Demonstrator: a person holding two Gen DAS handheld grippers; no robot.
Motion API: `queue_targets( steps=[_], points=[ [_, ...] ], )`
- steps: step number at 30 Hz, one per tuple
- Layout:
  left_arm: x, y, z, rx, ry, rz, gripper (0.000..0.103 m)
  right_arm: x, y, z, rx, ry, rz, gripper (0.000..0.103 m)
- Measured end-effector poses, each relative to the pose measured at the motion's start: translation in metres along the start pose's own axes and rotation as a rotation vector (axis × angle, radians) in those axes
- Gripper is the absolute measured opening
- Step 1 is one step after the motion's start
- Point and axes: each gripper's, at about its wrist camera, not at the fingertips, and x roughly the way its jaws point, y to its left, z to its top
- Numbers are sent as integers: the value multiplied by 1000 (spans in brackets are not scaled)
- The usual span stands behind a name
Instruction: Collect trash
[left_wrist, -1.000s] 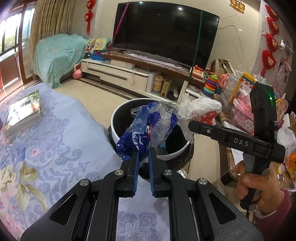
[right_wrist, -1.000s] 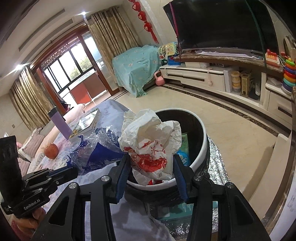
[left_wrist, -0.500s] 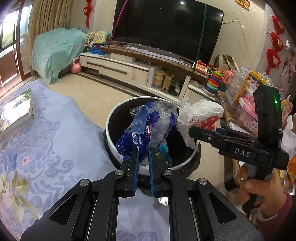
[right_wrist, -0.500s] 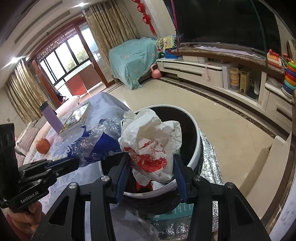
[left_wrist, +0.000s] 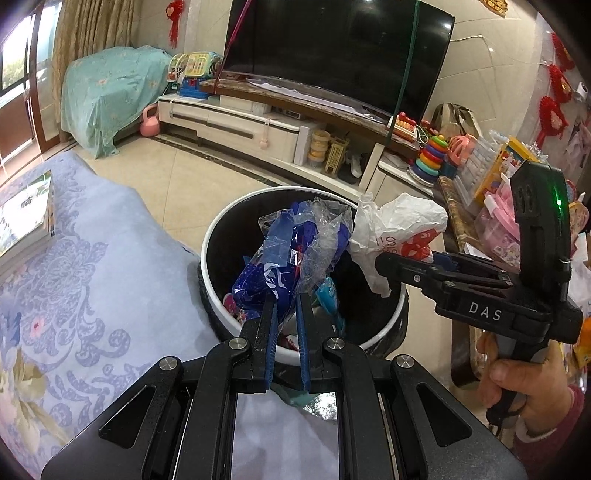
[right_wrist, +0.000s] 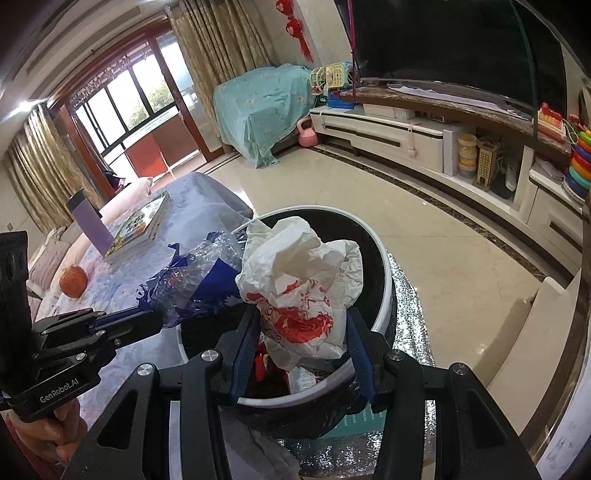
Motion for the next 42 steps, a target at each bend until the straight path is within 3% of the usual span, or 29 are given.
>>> queue_targets(
  steps=[15, 18, 19, 22, 27, 30, 37, 42],
  points=[
    [5, 0, 7, -1, 16, -2, 10, 5, 5, 7, -31, 15, -14, 51],
    [6, 0, 7, -10, 26, -4, 20, 7, 3, 9, -31, 26, -21, 56],
    [6, 0, 7, -11, 26, -8, 26, 7, 2, 9, -26, 28, -22, 65],
    [1, 1, 6, -10, 9, 4, 47, 4, 0, 11, -19, 19, -25, 73],
    [-11, 9, 0, -28, -14, 14, 49, -5, -2, 9, 0, 3, -21, 74],
    [-23, 16, -9, -52, -36, 23, 59, -14, 1, 4, 11, -14, -11, 78],
    [-64, 33, -46, -137, -116, 37, 71, -42, 17, -18, 65, -75, 29, 88],
    [-98, 44, -76, -186, -186, 62, 77, -71, 39, -42, 85, -166, 22, 91]
  ],
)
